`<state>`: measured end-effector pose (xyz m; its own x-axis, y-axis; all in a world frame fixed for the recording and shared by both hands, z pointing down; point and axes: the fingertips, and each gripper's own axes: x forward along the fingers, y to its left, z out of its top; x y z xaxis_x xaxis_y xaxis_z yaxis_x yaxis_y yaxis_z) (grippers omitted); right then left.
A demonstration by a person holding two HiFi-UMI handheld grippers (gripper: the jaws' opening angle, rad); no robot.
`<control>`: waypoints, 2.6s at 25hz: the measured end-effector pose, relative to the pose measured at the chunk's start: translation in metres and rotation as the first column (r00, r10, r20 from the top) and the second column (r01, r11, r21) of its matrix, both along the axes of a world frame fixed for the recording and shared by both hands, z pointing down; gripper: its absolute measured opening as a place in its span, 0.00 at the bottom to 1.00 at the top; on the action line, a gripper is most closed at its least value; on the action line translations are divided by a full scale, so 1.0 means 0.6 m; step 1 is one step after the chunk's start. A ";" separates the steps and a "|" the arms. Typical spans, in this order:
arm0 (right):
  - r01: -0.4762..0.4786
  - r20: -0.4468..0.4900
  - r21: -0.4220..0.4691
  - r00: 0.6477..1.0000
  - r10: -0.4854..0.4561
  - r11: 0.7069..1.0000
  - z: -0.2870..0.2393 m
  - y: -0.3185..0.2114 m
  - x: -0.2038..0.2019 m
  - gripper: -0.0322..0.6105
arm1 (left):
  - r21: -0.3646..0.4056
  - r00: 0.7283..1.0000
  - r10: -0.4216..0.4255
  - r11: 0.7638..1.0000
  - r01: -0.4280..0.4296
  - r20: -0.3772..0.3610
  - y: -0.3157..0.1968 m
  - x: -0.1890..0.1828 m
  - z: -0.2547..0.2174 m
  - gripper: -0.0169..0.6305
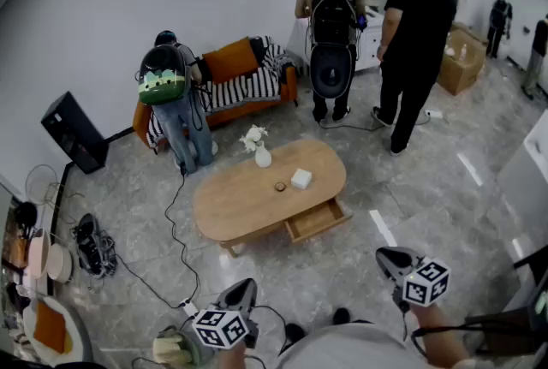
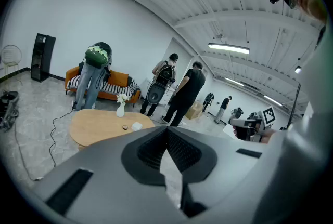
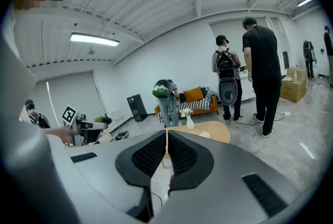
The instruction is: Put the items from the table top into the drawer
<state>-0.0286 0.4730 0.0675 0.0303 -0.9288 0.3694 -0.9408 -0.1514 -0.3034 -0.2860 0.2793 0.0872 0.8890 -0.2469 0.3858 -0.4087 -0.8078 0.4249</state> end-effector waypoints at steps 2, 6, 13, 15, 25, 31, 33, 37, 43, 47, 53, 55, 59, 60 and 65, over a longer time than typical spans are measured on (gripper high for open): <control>-0.001 0.001 0.000 1.000 0.001 1.000 -0.001 -0.002 0.001 0.11 | -0.003 1.000 0.001 1.000 -0.001 0.001 -0.001 0.001 -0.001 0.03; -0.002 0.008 0.000 1.000 0.002 1.000 0.002 -0.002 0.005 0.11 | -0.010 1.000 -0.005 1.000 0.005 0.003 -0.003 0.000 0.002 0.03; -0.001 0.016 -0.002 1.000 0.001 1.000 0.010 0.010 -0.002 0.11 | -0.014 1.000 -0.004 1.000 0.004 0.007 0.007 -0.006 0.008 0.03; 0.001 0.023 0.000 1.000 -0.001 1.000 0.012 0.013 -0.001 0.11 | -0.019 1.000 0.000 1.000 0.000 0.012 0.012 -0.003 0.012 0.03; 0.036 0.062 -0.007 0.997 -0.035 0.999 0.032 0.042 0.019 0.11 | -0.026 0.999 0.001 1.000 0.000 0.036 0.041 0.032 0.029 0.03; 0.066 0.082 -0.008 0.994 -0.066 0.998 0.046 0.056 0.058 0.11 | -0.029 0.999 -0.012 1.000 0.013 0.050 0.067 0.066 0.039 0.03; 0.077 0.080 -0.016 0.994 -0.076 0.997 0.048 0.058 0.076 0.11 | -0.029 0.998 -0.020 0.999 0.022 0.055 0.075 0.078 0.039 0.03; 0.102 0.095 -0.018 0.990 -0.100 0.995 0.057 0.071 0.104 0.11 | -0.024 0.997 -0.041 0.999 0.043 0.066 0.098 0.094 0.048 0.03; 0.114 0.134 -0.012 0.985 -0.112 0.993 0.059 0.075 0.138 0.11 | -0.035 0.995 -0.065 0.997 0.068 0.070 0.119 0.117 0.051 0.03; 0.114 0.145 -0.012 0.983 -0.111 0.993 0.065 0.076 0.148 0.11 | -0.041 0.995 -0.061 0.997 0.064 0.080 0.127 0.129 0.058 0.03; 0.115 0.167 -0.018 0.980 -0.110 0.993 0.077 0.070 0.155 0.11 | -0.044 0.995 -0.043 0.998 0.047 0.092 0.120 0.152 0.067 0.03; 0.113 0.163 -0.027 0.981 -0.107 0.993 0.079 0.066 0.161 0.11 | -0.048 0.995 -0.034 0.998 0.039 0.094 0.115 0.164 0.070 0.03; 0.092 0.165 -0.040 0.983 -0.084 0.995 0.087 0.055 0.178 0.11 | -0.058 0.996 -0.016 0.998 0.021 0.089 0.098 0.185 0.079 0.03; 0.085 0.167 -0.041 0.983 -0.077 0.996 0.088 0.050 0.183 0.11 | -0.058 0.996 -0.012 0.998 0.017 0.088 0.091 0.189 0.080 0.03; 0.084 0.162 -0.047 0.984 -0.075 0.995 0.086 0.005 0.194 0.11 | -0.059 0.997 -0.008 0.998 0.013 0.081 0.040 0.207 0.082 0.03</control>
<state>0.0881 0.4762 0.1189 -0.1061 -0.9047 0.4126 -0.8907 -0.0980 -0.4439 -0.1616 0.3031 0.1362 0.8519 -0.2305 0.4703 -0.4517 -0.7778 0.4369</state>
